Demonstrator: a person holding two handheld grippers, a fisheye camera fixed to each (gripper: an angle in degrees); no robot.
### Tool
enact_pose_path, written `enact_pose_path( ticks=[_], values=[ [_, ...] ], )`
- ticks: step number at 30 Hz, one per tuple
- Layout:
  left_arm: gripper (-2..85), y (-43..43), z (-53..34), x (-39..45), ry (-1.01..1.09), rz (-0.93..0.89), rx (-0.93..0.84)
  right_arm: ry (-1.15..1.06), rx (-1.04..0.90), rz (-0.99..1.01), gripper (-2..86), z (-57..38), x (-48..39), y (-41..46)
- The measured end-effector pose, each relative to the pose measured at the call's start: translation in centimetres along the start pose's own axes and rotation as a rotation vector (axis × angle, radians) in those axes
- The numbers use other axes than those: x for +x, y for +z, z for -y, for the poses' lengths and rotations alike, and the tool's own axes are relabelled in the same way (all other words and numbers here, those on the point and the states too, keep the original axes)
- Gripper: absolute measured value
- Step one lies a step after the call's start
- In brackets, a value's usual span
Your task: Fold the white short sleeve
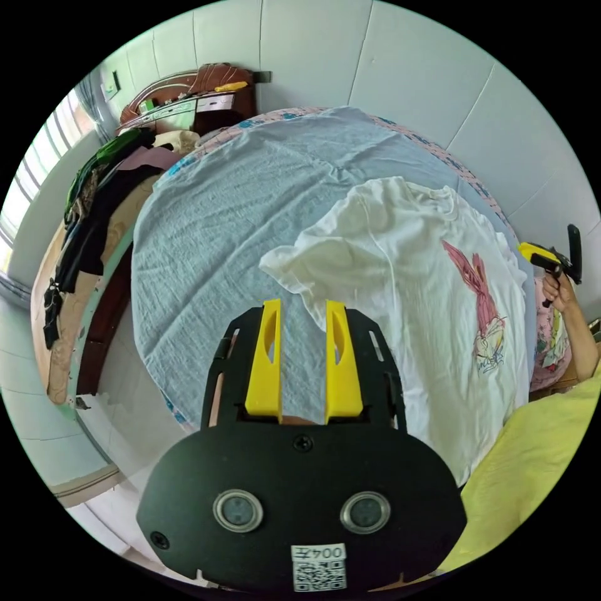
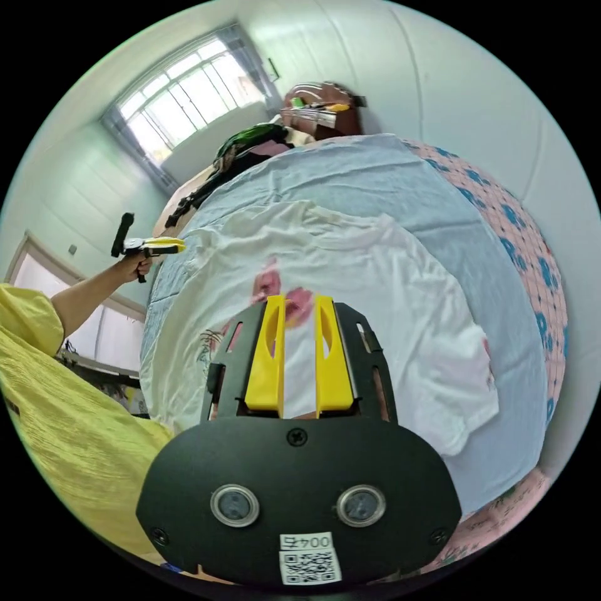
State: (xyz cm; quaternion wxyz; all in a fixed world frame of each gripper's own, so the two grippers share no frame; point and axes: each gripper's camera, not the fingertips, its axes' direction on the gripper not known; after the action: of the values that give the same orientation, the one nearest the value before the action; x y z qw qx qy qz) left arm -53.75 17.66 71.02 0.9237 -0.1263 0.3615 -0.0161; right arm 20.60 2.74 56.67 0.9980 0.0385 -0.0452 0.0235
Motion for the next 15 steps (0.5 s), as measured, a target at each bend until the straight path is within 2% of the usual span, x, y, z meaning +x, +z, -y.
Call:
enact_pose_path(
  ticks=[7,10,15],
  values=[
    [9.2,-0.5,-6.3,-2.1,-0.039,-0.068,0.057,-0.394,-0.072,0.031,8.5,14.3,-11.6,8.8],
    [9.2,-0.3,-7.6,-3.1,-0.017,-0.029,0.036,-0.558,-0.133,0.025,9.1,19.1,-17.5,13.4],
    [8.7,-0.7,-9.7,-5.9,-0.069,-0.07,0.06,-0.751,-0.258,-0.019,10.3,23.7,-25.3,20.6]
  ],
)
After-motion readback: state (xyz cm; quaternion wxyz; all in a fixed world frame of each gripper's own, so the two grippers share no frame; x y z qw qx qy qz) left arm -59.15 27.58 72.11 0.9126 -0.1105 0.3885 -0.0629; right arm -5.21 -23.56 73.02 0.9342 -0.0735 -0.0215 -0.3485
